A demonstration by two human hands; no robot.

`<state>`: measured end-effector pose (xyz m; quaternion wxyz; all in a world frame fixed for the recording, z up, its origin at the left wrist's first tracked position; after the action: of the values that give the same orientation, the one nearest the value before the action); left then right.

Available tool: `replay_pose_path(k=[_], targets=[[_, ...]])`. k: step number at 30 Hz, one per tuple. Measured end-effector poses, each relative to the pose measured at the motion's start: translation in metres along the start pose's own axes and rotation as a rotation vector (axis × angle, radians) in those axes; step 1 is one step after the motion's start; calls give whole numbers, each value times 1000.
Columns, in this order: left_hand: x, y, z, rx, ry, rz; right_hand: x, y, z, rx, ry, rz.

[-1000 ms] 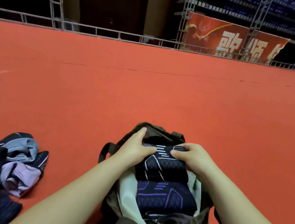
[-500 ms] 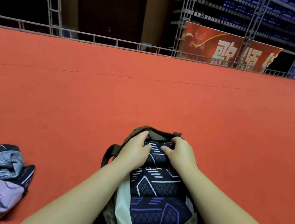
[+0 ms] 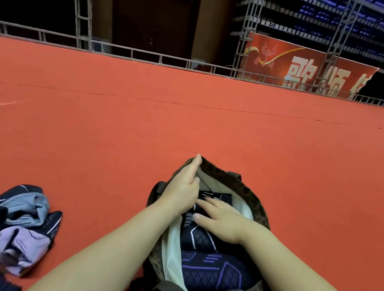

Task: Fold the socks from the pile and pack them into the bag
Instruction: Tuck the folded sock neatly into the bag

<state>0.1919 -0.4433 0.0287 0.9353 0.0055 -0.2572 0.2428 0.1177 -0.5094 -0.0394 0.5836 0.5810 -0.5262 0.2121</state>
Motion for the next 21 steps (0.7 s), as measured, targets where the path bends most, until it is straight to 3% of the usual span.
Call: replay_pose_path(k=[4,6,9,11,16,21], targets=[[9,14,2,-26,-8,-26,10,-1,-4,65,-274,10],[12,30,-7,-11,-34,-72,22,15,-4,88,-416,103],[22,66,-33,81,23,-81,45,44,-7,112,-427,313],[31,96,-53,143,81,-60,47,57,-26,184,-514,356],[49,175,-93,251,135,-44,14,68,-115,372,-603,193],[77,265,-131,377,252,85,-21,51,-196,471,-643,67]])
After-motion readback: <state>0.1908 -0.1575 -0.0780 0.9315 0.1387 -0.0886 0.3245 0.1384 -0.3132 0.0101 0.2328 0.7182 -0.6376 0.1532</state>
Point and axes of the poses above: each hand's wrist, its own y-axis away from the middle knuckle, its own x-axis out of the back of the hand, z = x × y, the point moved 10 cm from there along -y, towards the middle knuckle, and after that the axes turned 14 degrees about -z, right-handed, at the moved point
